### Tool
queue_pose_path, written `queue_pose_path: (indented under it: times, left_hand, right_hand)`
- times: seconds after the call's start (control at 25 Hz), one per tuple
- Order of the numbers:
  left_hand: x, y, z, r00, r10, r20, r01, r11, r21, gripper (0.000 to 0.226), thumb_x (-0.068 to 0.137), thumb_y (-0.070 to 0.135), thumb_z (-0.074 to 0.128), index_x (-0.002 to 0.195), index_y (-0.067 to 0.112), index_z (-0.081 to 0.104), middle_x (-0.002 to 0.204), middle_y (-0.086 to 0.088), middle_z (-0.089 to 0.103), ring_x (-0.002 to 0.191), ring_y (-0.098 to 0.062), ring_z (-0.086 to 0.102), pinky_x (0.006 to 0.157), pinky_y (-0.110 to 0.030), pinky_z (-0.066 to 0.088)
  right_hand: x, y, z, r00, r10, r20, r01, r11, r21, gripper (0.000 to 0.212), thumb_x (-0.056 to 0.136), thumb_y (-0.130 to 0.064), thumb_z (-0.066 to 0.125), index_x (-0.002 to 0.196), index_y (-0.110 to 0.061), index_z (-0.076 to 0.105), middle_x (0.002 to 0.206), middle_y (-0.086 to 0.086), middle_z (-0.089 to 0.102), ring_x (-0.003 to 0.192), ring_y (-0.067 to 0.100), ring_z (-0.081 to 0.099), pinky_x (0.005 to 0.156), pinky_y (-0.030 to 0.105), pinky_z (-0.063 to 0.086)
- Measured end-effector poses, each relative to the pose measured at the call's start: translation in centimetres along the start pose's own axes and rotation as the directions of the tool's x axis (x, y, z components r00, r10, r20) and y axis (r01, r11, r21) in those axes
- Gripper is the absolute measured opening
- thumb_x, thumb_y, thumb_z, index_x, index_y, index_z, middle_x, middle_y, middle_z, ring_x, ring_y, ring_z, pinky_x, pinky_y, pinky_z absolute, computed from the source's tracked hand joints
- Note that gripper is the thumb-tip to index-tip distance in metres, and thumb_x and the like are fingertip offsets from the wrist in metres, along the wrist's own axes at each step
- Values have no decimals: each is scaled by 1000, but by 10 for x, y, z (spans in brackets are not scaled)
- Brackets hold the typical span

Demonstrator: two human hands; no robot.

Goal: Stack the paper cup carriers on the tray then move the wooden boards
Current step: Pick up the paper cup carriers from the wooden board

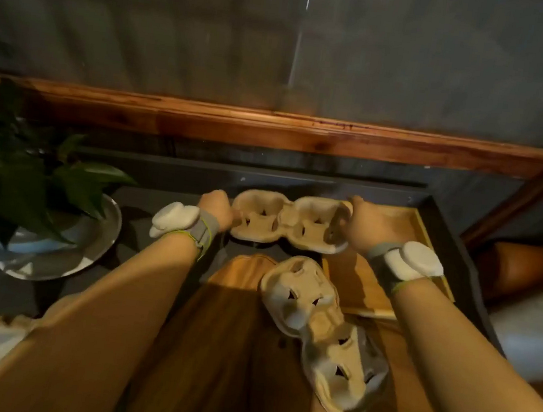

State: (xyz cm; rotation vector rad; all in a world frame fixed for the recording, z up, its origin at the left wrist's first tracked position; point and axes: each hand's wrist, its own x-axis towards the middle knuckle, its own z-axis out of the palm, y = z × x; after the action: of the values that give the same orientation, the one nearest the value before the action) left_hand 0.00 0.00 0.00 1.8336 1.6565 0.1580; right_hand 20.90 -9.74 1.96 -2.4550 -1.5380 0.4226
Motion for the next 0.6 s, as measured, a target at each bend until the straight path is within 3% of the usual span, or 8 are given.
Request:
queue_pose_path:
  times: [0.12,0.36,0.6]
  left_hand:
    - [8,-7,11,999,-47,22,49,993,-111,46,86,10,63,129,-2,53,134,-21,57,128,-32,50,107,-35,38]
    - [14,-34,-8,980,-163,-110,107,911,-399,42,79,-1,67,121,0,62,126,-17,65,119,-27,58,107,-34,43]
    - [11,-84,-36,954,-261,-150,189,908,-374,44,75,-2,71,118,-3,63,124,-19,65,116,-29,60,105,-40,45]
  right_hand:
    - [4,3,16,996,17,-89,-9,995,96,30,87,-6,52,116,-1,57,118,24,63,108,39,58,85,41,48]
    - [5,-18,17,986,4,-164,48,948,313,40,89,-3,51,129,-2,53,131,19,59,123,31,53,101,36,41]
    - [16,-62,52,993,-95,-70,114,922,370,42,89,-3,53,131,-2,51,131,21,59,122,32,54,103,38,42]
